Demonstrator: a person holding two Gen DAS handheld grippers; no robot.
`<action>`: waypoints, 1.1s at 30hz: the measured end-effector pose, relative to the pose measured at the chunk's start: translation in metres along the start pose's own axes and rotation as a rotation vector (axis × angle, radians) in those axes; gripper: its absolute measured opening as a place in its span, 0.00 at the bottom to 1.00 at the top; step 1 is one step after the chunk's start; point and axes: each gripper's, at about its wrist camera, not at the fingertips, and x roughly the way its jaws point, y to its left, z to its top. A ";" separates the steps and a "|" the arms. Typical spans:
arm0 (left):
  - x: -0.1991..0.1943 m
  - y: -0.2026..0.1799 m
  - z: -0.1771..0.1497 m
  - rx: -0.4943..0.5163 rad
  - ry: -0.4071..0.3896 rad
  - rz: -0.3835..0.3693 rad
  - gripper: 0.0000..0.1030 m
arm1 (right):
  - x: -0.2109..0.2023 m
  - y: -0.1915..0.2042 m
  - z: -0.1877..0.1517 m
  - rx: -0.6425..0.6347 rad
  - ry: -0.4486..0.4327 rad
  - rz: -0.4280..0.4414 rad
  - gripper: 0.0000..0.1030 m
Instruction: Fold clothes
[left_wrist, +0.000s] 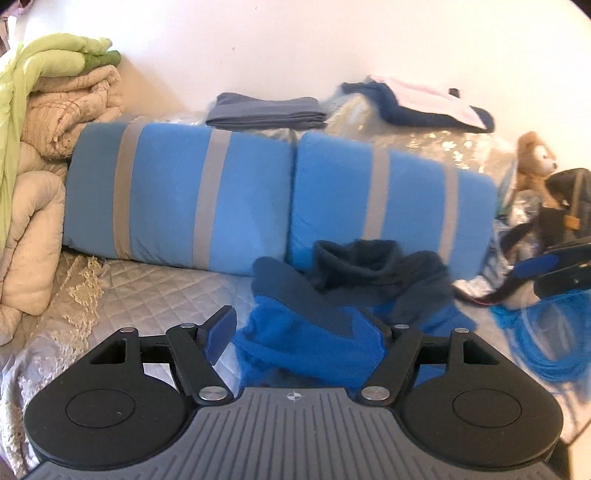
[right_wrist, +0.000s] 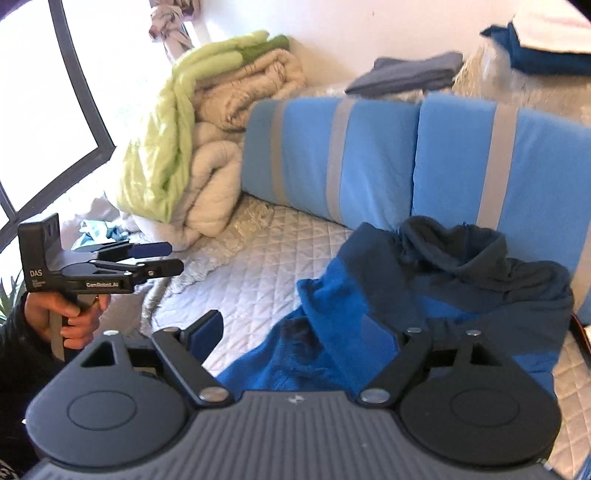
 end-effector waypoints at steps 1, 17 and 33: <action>-0.007 -0.002 0.003 -0.007 0.006 -0.005 0.67 | -0.010 0.005 0.001 -0.006 -0.010 0.002 0.87; -0.075 -0.016 0.067 -0.074 -0.117 -0.041 0.67 | -0.094 0.032 0.067 -0.067 -0.167 -0.020 0.91; -0.109 -0.035 0.103 0.010 -0.198 -0.027 0.73 | -0.147 0.074 0.098 -0.152 -0.258 -0.023 0.97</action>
